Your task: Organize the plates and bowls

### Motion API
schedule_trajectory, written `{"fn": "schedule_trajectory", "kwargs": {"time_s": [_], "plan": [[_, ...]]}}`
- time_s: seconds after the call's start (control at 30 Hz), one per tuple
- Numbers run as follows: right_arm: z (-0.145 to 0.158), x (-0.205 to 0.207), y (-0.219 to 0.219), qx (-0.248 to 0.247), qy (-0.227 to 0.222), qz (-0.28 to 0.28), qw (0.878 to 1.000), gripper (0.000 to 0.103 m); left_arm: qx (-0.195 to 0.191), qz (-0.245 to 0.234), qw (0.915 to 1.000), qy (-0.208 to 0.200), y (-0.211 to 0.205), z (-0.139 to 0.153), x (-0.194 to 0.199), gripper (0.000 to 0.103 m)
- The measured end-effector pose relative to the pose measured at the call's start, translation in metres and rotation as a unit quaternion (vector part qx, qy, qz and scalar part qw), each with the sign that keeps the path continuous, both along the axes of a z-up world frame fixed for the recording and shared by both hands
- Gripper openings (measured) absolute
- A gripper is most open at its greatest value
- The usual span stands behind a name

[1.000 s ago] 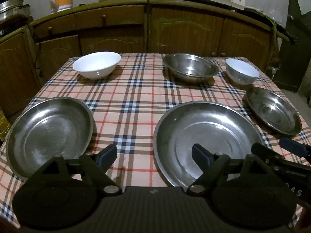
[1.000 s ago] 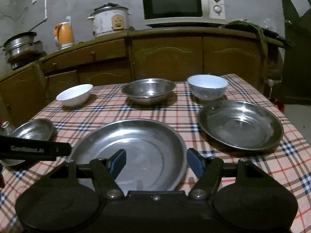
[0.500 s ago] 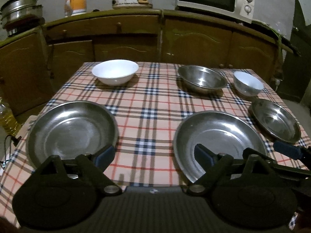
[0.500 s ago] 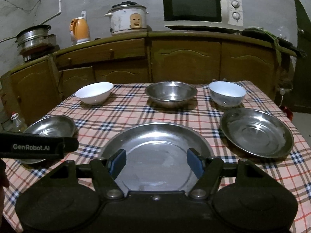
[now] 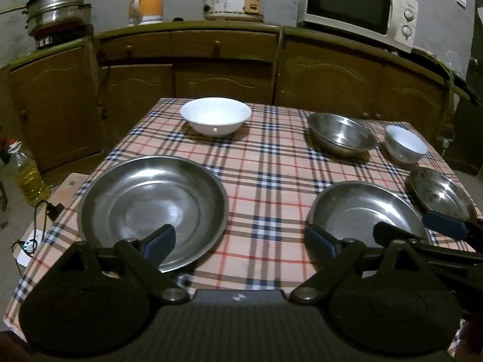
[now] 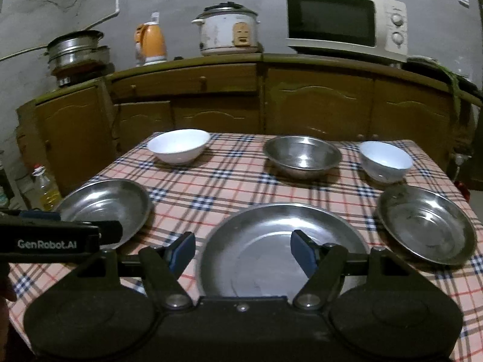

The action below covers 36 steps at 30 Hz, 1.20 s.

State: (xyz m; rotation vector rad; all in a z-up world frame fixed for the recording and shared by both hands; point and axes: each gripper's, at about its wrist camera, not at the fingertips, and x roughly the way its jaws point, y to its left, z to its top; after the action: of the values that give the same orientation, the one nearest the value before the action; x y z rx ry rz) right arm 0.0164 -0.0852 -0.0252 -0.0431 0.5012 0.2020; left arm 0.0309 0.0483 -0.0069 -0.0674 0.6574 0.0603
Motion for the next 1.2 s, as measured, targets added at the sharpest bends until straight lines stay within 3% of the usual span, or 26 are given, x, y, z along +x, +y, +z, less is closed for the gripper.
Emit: {"fn": "schedule_trajectory", "kwargs": {"time_s": [0.6, 1.2], "plan": [[0.007, 0.008, 0.06, -0.005, -0.004, 0.045, 0.999, 0.083, -0.011, 0.052, 0.9986, -0.009, 0.052, 0.002, -0.012, 0.095], [-0.003, 0.025, 0.111, -0.008, 0.008, 0.08, 0.997, 0.083, -0.026, 0.091, 0.9955, 0.003, 0.096, -0.015, -0.01, 0.095]]}}
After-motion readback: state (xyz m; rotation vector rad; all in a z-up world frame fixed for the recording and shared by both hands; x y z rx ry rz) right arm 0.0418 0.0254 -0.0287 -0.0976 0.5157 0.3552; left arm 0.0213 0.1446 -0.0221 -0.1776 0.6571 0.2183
